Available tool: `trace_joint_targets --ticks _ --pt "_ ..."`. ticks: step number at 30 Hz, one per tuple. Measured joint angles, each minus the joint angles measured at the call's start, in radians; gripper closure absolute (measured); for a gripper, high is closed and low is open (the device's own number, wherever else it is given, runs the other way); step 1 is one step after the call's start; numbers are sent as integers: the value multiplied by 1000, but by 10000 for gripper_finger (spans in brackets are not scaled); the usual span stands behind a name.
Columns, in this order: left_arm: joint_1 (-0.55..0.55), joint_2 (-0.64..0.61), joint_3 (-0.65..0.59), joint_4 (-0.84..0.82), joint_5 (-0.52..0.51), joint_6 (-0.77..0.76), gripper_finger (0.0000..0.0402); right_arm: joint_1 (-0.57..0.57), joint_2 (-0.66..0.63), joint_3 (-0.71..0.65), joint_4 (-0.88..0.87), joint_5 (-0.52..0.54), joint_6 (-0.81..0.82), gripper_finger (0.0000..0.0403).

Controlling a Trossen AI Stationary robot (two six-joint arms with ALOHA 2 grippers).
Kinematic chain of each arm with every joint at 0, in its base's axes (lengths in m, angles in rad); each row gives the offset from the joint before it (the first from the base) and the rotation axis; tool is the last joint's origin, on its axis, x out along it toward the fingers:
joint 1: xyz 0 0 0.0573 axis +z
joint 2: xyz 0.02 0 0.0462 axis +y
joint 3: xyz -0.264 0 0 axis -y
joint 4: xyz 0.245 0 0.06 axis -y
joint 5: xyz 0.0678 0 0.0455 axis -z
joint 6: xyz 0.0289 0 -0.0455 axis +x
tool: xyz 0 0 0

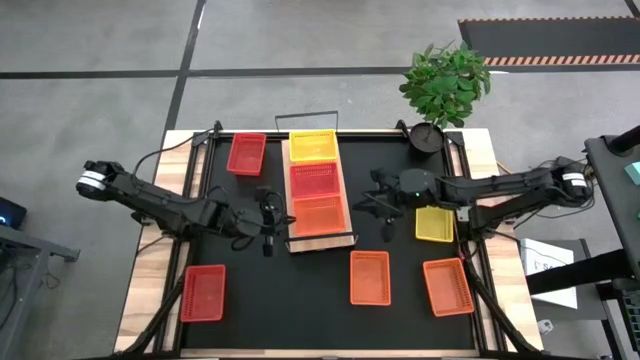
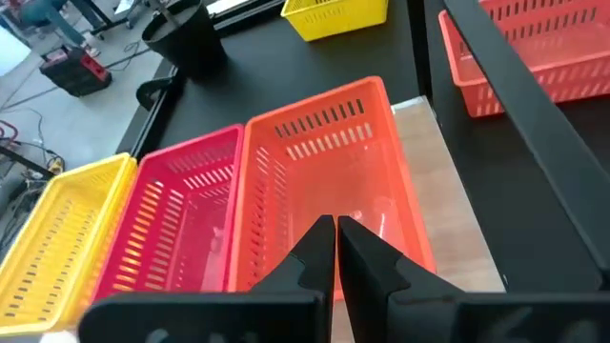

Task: Stack baskets on shelf by color
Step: Stack the left orange bin on top of the orange bin on the shelf

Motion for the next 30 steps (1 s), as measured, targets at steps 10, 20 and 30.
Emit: trace_joint_targets --ticks 10,20,30 --pt "0 -3 -128 156 -52 -22 401 -93 63 0 0 1 53 394" --pt "79 11 -263 326 -122 -12 401 -96 100 0 -7 -1 42 394" --pt "131 46 -297 400 -93 8 401 -96 100 0 -3 -1 28 394"
